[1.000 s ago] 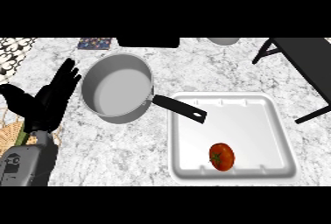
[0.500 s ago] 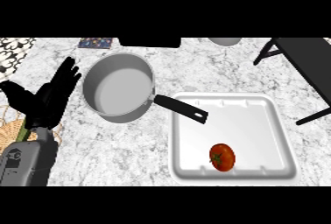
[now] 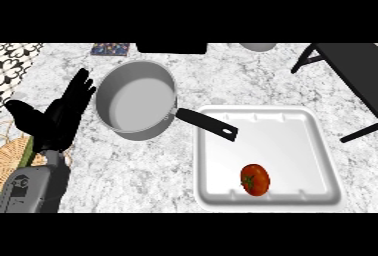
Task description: Pick the lemon from the tray and place it in the tiered shelf
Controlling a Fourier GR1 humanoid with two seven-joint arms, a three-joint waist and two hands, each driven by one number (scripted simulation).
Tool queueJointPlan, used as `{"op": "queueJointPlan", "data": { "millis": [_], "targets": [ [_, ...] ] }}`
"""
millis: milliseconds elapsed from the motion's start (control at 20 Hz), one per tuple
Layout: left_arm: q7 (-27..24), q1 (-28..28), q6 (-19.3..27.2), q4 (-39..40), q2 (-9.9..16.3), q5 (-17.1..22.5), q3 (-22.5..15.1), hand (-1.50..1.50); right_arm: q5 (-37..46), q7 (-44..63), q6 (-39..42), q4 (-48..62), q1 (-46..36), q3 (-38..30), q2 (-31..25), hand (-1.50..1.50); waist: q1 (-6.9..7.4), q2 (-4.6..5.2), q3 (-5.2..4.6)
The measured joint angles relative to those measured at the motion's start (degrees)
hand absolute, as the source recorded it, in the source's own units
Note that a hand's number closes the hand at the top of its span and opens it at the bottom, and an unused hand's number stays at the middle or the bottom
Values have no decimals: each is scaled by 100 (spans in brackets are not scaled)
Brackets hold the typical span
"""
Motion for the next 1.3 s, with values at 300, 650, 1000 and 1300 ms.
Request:
{"op": "queueJointPlan", "data": {
  "millis": [300, 650, 1000, 1300],
  "targets": [
    [89, -55, -34, 39, 57, 48, 75, 0, -390, -223, 988, 1113, -82, -178, -678, -150, -48, 18, 62],
    [30, 20, -4, 15, 33, 9, 92, 0, -807, -407, 2255, 2127, 214, -557, -1873, -150, -90, 30, 90],
    [87, 89, -34, -83, 60, 46, 133, 0, -1259, -1324, 3513, 2912, 999, -1046, -2676, -150, -138, 24, 102],
    [135, 122, 16, -149, 6, 3, 94, 0, -1273, -2348, 3841, 2943, 1797, -1049, -2884, -150, -161, 20, 106]
  ]
}}
